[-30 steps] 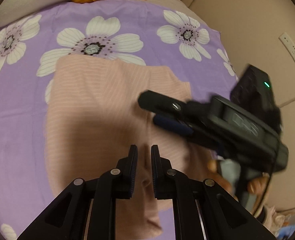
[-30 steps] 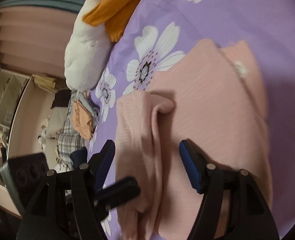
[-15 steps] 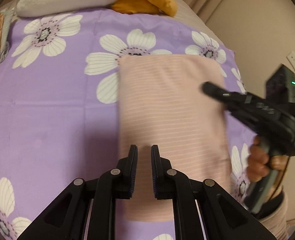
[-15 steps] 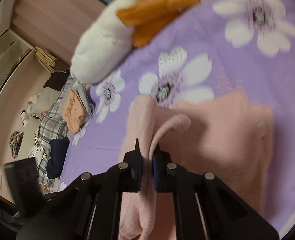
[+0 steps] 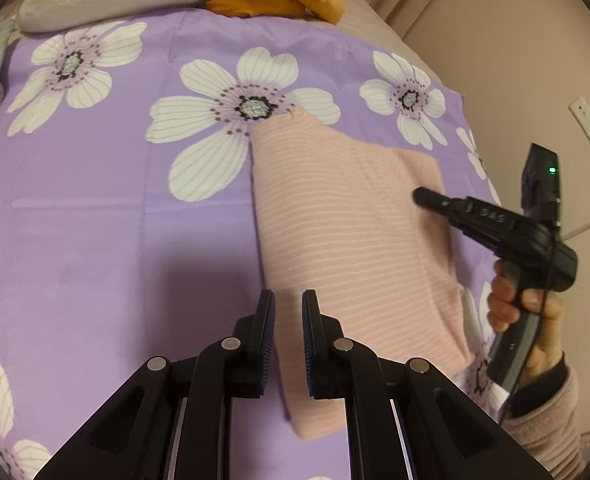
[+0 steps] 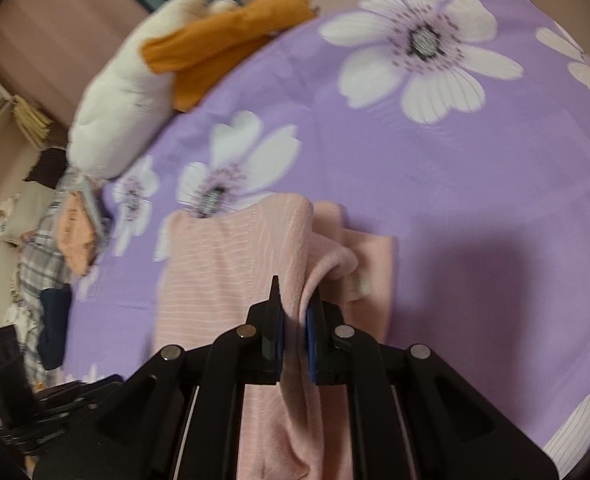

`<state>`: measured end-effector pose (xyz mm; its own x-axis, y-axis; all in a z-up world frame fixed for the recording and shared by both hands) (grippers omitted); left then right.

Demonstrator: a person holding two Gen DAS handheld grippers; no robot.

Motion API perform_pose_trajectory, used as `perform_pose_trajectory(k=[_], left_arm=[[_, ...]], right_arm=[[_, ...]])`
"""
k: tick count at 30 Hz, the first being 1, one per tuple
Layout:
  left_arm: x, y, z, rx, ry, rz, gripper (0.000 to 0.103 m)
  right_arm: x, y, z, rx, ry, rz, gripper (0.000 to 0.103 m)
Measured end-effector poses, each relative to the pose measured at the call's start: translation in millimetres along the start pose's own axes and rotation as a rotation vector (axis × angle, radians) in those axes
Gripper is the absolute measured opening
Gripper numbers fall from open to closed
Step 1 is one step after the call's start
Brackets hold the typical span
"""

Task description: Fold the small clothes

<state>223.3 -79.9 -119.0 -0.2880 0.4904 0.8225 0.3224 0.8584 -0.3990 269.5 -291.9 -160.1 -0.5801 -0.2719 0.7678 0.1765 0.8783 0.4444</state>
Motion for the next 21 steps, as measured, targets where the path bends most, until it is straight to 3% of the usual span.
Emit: perform_pose_trajectory(k=[3, 6, 9, 15, 21], left_arm=[[-6.9, -7.8, 0.3, -0.026, 0.004, -0.008, 0.008], [-12.4, -14.6, 1.4, -0.043, 0.007, -0.011, 0.008], [-16.3, -18.7, 2.2, -0.064, 0.002, -0.023, 0.008], [-21.4, -22.0, 3.1, -0.091, -0.003, -0.047, 0.008], [-22.5, -22.4, 3.7, -0.108, -0.010, -0.060, 0.008]], right_arm=[[0.1, -5.9, 1.9, 0.004, -0.002, 0.055, 0.023], [23.2, -1.7, -2.8, 0.060, -0.082, 0.084, 0.024], [49.2, 14.7, 3.6, 0.126, -0.117, 0.011, 0.025], [63.7, 37.3, 44.7, 0.236, -0.075, -0.064, 0.025], [48.4, 26.3, 71.0, 0.250, -0.008, -0.018, 0.025]])
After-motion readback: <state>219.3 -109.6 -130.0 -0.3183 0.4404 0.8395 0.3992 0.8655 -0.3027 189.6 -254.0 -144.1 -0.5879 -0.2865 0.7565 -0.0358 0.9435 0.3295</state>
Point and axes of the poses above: each gripper's, at about its wrist camera, not at the fingertips, and x roughly against the way its jaws point, y to its left, z to its underside, the point moved 7 cm from there along -x, roughly the way its jaws point, and after that the axes turned 2 degrees about z, right-handed, at the moved point
